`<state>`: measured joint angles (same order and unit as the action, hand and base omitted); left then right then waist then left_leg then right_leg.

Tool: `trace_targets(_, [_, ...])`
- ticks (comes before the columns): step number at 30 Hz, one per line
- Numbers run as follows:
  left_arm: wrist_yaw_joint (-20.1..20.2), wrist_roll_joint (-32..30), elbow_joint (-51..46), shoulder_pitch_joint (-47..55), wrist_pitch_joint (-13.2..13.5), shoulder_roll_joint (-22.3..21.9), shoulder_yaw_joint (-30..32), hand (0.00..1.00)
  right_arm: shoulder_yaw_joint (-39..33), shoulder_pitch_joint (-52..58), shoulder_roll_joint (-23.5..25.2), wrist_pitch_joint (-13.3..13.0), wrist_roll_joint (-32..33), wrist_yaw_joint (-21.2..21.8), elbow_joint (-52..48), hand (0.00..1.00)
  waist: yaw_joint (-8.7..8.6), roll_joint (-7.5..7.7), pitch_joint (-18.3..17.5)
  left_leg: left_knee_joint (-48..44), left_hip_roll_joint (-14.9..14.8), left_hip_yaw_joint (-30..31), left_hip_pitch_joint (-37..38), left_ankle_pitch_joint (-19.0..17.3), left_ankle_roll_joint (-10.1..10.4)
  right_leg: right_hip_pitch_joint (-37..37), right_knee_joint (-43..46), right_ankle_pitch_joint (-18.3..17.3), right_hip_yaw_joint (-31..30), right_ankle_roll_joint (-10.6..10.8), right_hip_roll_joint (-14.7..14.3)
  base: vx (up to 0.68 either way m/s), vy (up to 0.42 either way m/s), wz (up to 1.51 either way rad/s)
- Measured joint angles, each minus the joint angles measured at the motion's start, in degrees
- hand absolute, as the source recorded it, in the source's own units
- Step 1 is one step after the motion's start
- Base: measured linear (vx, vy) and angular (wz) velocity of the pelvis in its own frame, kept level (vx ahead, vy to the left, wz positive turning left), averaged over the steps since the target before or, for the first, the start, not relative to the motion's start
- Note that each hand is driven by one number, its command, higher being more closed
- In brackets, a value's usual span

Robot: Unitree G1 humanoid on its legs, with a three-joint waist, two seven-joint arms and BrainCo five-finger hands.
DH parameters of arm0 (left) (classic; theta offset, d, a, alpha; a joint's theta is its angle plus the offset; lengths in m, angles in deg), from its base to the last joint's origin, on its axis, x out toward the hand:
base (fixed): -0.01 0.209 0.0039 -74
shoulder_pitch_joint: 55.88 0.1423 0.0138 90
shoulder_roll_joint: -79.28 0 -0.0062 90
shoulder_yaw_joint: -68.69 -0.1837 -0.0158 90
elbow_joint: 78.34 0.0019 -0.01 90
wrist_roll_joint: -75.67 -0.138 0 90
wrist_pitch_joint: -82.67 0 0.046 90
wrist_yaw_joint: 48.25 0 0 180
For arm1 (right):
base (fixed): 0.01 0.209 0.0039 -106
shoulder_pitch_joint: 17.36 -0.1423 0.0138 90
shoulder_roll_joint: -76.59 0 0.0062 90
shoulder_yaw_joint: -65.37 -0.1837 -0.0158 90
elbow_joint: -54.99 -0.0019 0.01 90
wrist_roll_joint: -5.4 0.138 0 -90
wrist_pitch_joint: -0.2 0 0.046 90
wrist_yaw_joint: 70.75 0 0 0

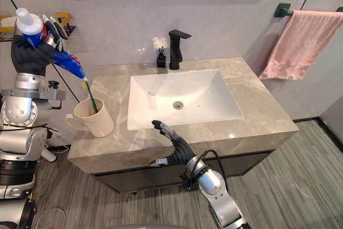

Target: Organize washtable

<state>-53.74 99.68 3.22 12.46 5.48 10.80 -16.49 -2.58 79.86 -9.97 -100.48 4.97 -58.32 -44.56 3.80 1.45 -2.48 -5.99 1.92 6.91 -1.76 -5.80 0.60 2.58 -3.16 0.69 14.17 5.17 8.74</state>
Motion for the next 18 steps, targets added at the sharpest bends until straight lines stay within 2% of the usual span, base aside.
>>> trace_targets(6, [0.25, -0.19, 0.0, 3.69, -0.13, -3.62, 0.51, 1.0, -5.61, 0.25, 1.68, 0.56, 1.14, -2.55, 2.02, 0.0, -0.08, -0.19, -0.21, -0.01, -0.04, -0.1, 0.06, 0.01, -0.01, 0.0, 0.01, 0.04, -0.13, 0.05, -0.04, 0.0, 0.0, 0.0])
trace_targets(15, [0.46, -2.93, -0.91, 10.8, -1.19, -8.76, 2.31, 1.0, -14.42, 1.39, 4.74, 1.53, 10.73, -6.8, 4.26, 0.0, -0.1, -0.09, -0.28, 0.03, -0.08, -0.32, 0.4, 0.02, -0.01, 0.23, 0.0, 0.05, -0.27, 0.06, -0.03, 0.0, 0.0, 0.0])
trace_targets(18, [0.6, -4.38, -2.96, 12.96, -1.37, -10.05, 2.34, 1.0, -16.24, 1.42, 4.93, 2.22, 11.82, -7.38, 4.26, 0.0, -0.1, 0.03, -0.36, 0.03, -0.08, -0.34, 0.53, 0.02, -0.01, 0.33, 0.03, 0.06, -0.28, 0.06, -0.02, 0.0, 0.0, 0.0])
